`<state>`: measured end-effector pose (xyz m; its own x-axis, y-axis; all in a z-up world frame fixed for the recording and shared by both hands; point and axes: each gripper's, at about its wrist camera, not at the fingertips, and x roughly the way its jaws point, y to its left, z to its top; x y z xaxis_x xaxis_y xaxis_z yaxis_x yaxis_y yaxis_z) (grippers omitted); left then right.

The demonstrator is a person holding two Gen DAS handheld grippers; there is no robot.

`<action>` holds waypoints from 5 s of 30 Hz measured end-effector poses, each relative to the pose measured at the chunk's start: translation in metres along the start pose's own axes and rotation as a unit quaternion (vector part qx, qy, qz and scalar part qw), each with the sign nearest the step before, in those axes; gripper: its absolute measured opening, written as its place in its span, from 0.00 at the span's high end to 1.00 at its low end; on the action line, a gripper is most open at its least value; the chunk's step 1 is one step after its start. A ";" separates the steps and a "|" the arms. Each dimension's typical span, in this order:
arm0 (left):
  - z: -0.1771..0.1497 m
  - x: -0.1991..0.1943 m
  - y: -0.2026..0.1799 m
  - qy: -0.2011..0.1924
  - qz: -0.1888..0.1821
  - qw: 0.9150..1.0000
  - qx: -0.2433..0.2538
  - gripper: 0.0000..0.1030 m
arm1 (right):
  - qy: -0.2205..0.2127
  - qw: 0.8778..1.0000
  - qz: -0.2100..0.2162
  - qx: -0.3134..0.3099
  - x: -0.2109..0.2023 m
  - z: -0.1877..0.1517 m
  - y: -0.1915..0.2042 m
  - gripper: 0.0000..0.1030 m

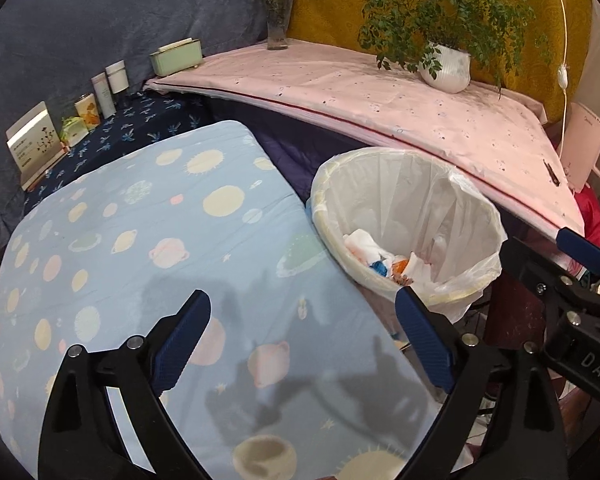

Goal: Collect trash

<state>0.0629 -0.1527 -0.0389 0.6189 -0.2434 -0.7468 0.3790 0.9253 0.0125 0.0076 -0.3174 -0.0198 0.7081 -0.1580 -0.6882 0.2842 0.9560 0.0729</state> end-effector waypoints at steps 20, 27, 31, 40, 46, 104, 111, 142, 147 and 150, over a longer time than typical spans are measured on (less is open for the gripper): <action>-0.031 -0.023 0.020 0.014 0.026 0.999 -0.040 0.09 | 0.014 0.999 -0.025 -0.018 -0.032 -0.024 -0.001 0.07; -0.035 -0.028 0.021 0.016 0.025 0.999 -0.041 0.08 | 0.021 0.999 -0.033 -0.025 -0.036 -0.031 0.003 0.07; -0.036 -0.028 0.021 0.021 0.020 0.999 -0.045 0.08 | 0.028 0.999 -0.034 -0.030 -0.035 -0.033 0.005 0.07; -0.036 -0.028 0.019 0.030 0.017 0.998 -0.043 0.08 | 0.037 0.998 -0.040 -0.037 -0.033 -0.034 0.011 0.07; -0.034 -0.023 0.020 0.035 0.022 0.998 -0.044 0.08 | 0.041 0.998 -0.040 -0.036 -0.031 -0.032 0.011 0.07; -0.028 -0.015 0.019 0.024 0.034 0.997 -0.057 0.08 | 0.038 0.997 -0.059 -0.043 -0.019 -0.028 0.018 0.07; -0.028 -0.015 0.019 0.024 0.034 0.997 -0.059 0.08 | 0.038 0.997 -0.060 -0.044 -0.020 -0.028 0.019 0.07; -0.031 -0.012 0.019 0.027 0.036 0.997 -0.061 0.08 | 0.037 0.996 -0.064 -0.042 -0.020 -0.030 0.015 0.07; -0.032 -0.012 0.019 0.025 0.037 0.997 -0.058 0.08 | 0.037 0.996 -0.063 -0.042 -0.020 -0.030 0.014 0.07; -0.031 -0.012 0.019 0.025 0.037 0.997 -0.058 0.08 | 0.037 0.996 -0.063 -0.041 -0.020 -0.030 0.014 0.07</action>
<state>0.0412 -0.1231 -0.0508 0.6066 -0.1618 -0.7784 0.2501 0.9682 -0.0064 -0.0217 -0.2931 -0.0264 0.6200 -0.2625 -0.7394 0.3113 0.9473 -0.0753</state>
